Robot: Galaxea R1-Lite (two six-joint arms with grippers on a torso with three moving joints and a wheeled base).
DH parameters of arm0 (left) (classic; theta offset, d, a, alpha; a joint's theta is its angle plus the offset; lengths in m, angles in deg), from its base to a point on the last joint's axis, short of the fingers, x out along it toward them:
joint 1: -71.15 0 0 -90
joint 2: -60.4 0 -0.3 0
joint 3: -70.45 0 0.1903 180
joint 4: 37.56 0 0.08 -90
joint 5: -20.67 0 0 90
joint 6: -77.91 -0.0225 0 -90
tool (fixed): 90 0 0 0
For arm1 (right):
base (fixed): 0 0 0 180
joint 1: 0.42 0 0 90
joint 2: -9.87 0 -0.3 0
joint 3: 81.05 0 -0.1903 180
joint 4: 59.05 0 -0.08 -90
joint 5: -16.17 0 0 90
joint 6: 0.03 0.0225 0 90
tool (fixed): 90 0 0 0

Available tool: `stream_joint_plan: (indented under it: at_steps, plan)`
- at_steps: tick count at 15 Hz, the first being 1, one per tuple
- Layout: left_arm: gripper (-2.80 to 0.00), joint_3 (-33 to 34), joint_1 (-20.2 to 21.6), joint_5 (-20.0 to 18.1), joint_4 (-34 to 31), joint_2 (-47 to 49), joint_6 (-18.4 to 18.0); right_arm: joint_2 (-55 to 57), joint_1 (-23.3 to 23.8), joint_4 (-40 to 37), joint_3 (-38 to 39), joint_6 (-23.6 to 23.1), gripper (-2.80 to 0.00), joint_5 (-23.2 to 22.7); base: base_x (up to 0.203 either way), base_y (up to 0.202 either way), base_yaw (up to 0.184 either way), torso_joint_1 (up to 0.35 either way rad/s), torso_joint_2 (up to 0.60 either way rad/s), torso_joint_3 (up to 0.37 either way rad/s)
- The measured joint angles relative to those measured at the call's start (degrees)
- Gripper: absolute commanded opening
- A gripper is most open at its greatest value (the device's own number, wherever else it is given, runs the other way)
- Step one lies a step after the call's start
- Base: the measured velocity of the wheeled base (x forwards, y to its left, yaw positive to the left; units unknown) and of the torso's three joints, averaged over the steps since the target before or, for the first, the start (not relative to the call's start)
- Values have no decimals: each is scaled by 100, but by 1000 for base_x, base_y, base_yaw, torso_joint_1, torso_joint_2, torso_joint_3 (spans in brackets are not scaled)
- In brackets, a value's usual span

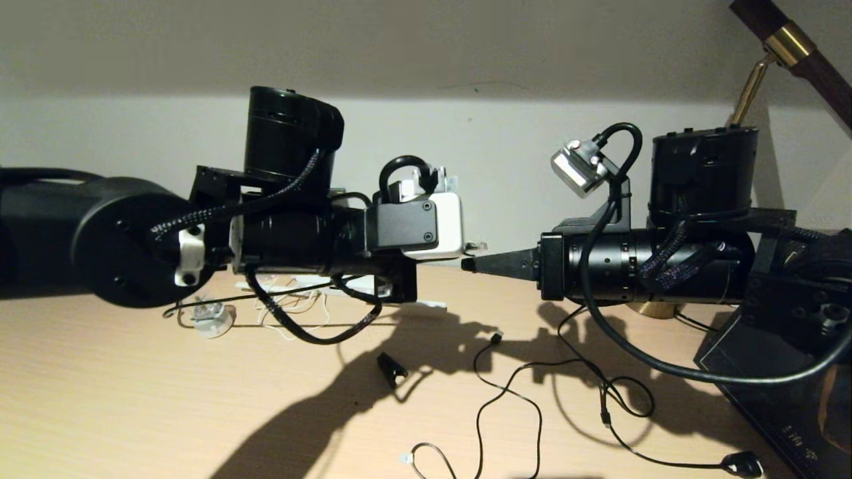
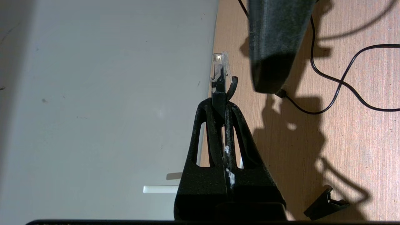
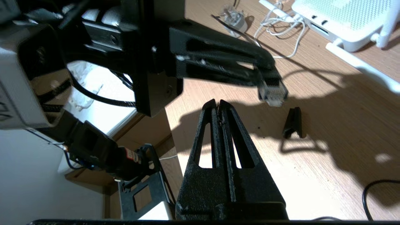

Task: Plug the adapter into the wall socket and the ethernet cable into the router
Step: Hand it to the other hand

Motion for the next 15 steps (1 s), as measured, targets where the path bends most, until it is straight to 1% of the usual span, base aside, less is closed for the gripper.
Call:
stream_joint_plan:
  at_steps: [1, 5, 13, 14, 15]
  plan:
    - [-280, 7, 0, 0, 1, 0, 2, -19, -40, 8, 48, -11, 0, 36, 0, 0, 0, 0, 0, 0]
    - [-280, 65, 7, 0, -6, -20, 11, -68, -114, 14, 103, -37, 0, 507, 0, 0, 0, 0, 0, 0]
    - [-280, 336, 7, 0, 2, -233, 5, -60, -121, 31, 54, -9, 0, 549, 0, 0, 0, 0, 0, 0]
    - [-280, 342, 7, 0, 2, -249, 6, -60, -121, 31, 54, -9, -280, 549, 0, 0, 0, 0, 0, 0]
    - [-280, 345, 7, 0, 2, -257, 9, -61, -121, 34, 54, -11, -280, 549, 0, 0, 0, 0, 0, 0]
